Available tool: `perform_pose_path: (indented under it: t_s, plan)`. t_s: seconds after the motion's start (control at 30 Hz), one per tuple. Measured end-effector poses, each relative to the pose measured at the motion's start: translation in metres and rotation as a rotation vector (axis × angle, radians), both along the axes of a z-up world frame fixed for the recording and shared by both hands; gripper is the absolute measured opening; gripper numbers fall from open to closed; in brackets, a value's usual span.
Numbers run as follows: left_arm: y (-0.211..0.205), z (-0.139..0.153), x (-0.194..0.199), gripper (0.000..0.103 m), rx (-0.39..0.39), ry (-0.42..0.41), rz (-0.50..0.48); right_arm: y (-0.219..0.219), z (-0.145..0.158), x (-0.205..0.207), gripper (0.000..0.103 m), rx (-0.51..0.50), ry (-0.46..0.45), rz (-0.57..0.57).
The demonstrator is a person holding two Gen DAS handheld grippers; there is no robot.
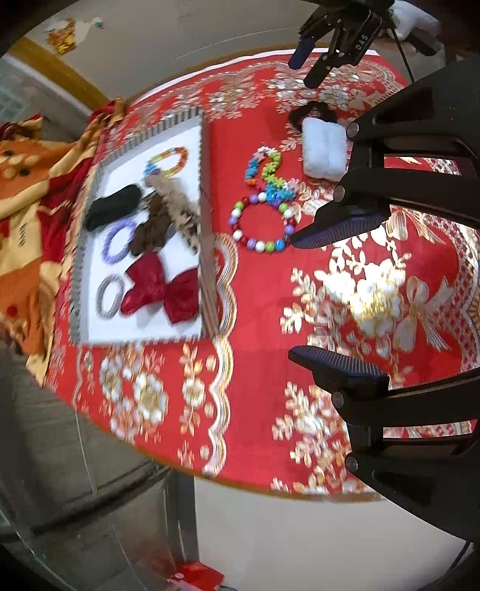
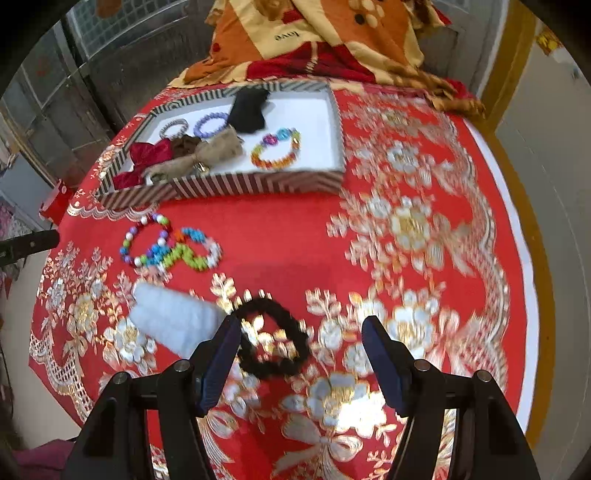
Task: Organize jewelry
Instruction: 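Move the left tool to the multicolor bead bracelet while the right approaches the black scrunchie, then grasp the multicolor bead bracelet with the left tool while the right grasps the black scrunchie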
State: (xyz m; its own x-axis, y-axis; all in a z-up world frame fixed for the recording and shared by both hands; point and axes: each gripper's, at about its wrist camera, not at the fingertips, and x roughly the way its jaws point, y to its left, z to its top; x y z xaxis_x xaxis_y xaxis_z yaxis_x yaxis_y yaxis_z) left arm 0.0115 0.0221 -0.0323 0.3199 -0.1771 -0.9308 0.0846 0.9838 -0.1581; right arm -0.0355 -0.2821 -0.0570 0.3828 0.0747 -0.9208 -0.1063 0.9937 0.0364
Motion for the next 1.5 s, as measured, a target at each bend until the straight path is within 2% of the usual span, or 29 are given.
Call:
perform_pose_path:
  t_s: [0.17, 0.23, 0.37, 0.7, 0.8, 0.83, 0.9, 0.93, 0.97, 1.03, 1.17, 1.5]
  plan:
    - [-0.021, -0.021, 0.014, 0.054, 0.011, 0.030, -0.017, -0.012, -0.009, -0.008, 0.065, 0.034, 0.006, -0.010]
    - [-0.024, -0.026, 0.020, 0.054, 0.006, 0.031, -0.009, -0.011, -0.012, -0.007, 0.061, 0.052, 0.010, 0.007]
    - [-0.032, -0.039, 0.030, 0.054, 0.026, 0.039, -0.019, -0.002, -0.026, 0.005, 0.049, 0.012, 0.028, 0.064]
    - [-0.053, -0.064, 0.047, 0.054, 0.090, 0.060, -0.061, 0.002, -0.047, 0.017, 0.044, -0.044, 0.049, 0.126]
    - [-0.058, -0.067, 0.049, 0.054, 0.122, 0.040, -0.059, 0.001, -0.051, 0.018, 0.040, -0.050, 0.046, 0.129]
    - [-0.060, -0.068, 0.051, 0.053, 0.125, 0.043, -0.061, 0.001, -0.051, 0.018, 0.036, -0.053, 0.039, 0.133]
    - [-0.061, -0.067, 0.052, 0.039, 0.127, 0.020, -0.058, 0.002, -0.051, 0.019, 0.025, -0.054, 0.028, 0.143]
    - [-0.062, -0.066, 0.052, 0.022, 0.115, 0.008, -0.066, 0.002, -0.050, 0.019, 0.017, -0.058, 0.020, 0.144]
    - [-0.065, -0.067, 0.054, 0.013, 0.110, 0.006, -0.071, 0.003, -0.050, 0.019, 0.013, -0.059, 0.014, 0.148]
    - [-0.067, -0.067, 0.055, 0.008, 0.097, 0.010, -0.089, 0.004, -0.050, 0.020, 0.008, -0.058, 0.008, 0.157]
    - [-0.070, -0.060, 0.063, 0.008, 0.018, 0.027, -0.088, 0.004, -0.041, 0.020, 0.006, -0.046, -0.004, 0.163]
    - [-0.074, 0.016, 0.076, 0.008, -0.020, -0.099, -0.137, -0.003, 0.025, 0.034, 0.006, 0.007, -0.138, 0.157]
